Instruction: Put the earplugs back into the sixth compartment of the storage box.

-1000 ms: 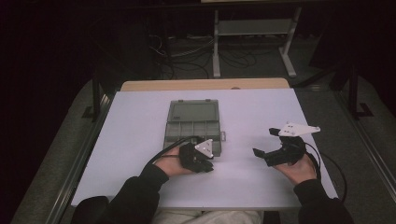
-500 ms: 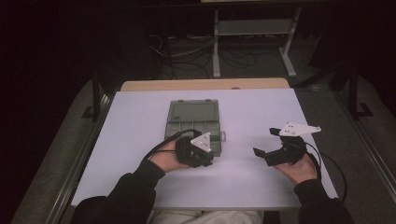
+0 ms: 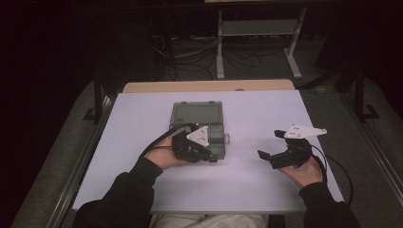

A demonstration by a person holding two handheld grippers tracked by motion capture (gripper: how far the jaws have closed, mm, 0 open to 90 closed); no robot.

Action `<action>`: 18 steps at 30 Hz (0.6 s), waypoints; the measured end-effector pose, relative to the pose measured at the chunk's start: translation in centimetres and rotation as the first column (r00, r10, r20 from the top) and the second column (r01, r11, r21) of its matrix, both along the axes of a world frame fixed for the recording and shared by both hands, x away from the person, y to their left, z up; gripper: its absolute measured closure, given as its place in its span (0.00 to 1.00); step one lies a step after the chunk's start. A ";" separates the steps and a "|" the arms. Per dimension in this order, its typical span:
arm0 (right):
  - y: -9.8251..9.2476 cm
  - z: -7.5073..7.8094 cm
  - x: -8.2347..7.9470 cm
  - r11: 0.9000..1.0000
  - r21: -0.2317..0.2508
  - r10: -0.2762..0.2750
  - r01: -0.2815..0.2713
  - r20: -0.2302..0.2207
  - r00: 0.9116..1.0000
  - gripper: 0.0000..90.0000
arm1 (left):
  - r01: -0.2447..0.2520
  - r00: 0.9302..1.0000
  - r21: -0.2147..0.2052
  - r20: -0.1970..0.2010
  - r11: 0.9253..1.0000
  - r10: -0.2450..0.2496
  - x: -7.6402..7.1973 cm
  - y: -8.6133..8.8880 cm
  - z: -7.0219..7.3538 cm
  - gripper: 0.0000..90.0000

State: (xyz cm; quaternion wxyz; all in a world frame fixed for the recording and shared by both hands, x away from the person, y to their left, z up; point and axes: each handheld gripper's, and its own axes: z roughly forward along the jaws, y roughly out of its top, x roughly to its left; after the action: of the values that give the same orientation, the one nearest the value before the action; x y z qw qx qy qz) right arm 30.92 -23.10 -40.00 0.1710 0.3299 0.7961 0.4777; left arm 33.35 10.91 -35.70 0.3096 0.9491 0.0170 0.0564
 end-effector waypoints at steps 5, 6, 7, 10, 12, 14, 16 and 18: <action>0.0 0.0 0.0 1.000 -0.001 0.000 0.000 -0.002 1.000 0.00 | -0.028 1.000 -0.011 0.008 1.000 0.028 0.5 1.1 0.5 0.90; 0.0 0.0 0.0 1.000 -0.001 -0.001 0.001 -0.002 1.000 0.00 | -0.037 0.999 -0.010 0.011 0.999 0.037 0.6 1.3 0.5 0.90; 0.0 0.0 0.0 1.000 -0.001 -0.001 0.001 -0.001 1.000 0.00 | -0.043 0.999 -0.014 0.013 0.999 0.043 0.7 1.5 0.6 0.90; 0.0 0.0 0.0 1.000 -0.001 -0.002 0.002 0.002 1.000 0.00 | -0.063 0.998 -0.026 0.016 0.998 0.063 1.1 2.2 1.0 0.90; 0.0 0.0 0.0 1.000 0.000 -0.001 0.001 0.000 1.000 0.00 | -0.081 0.996 -0.026 0.022 0.996 0.082 1.4 2.6 1.1 0.90; 0.0 0.0 0.0 1.000 -0.001 -0.002 0.002 0.002 1.000 0.00 | -0.101 0.994 -0.025 0.026 0.995 0.102 1.6 3.0 1.1 0.90; -0.1 0.1 -0.1 1.000 0.001 -0.004 0.004 0.004 1.000 0.00 | -0.124 0.992 -0.033 0.030 0.992 0.125 1.9 3.6 1.1 0.90; -0.1 0.0 0.0 1.000 0.000 -0.006 0.006 0.004 1.000 0.00 | -0.145 0.989 -0.040 0.025 0.989 0.146 2.2 4.1 1.0 0.90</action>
State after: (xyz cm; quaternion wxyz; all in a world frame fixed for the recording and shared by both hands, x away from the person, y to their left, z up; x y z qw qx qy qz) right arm 30.87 -23.20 -39.96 0.1739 0.3314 0.7947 0.4778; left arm 35.54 15.02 -34.70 0.3229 0.9383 0.0831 0.0918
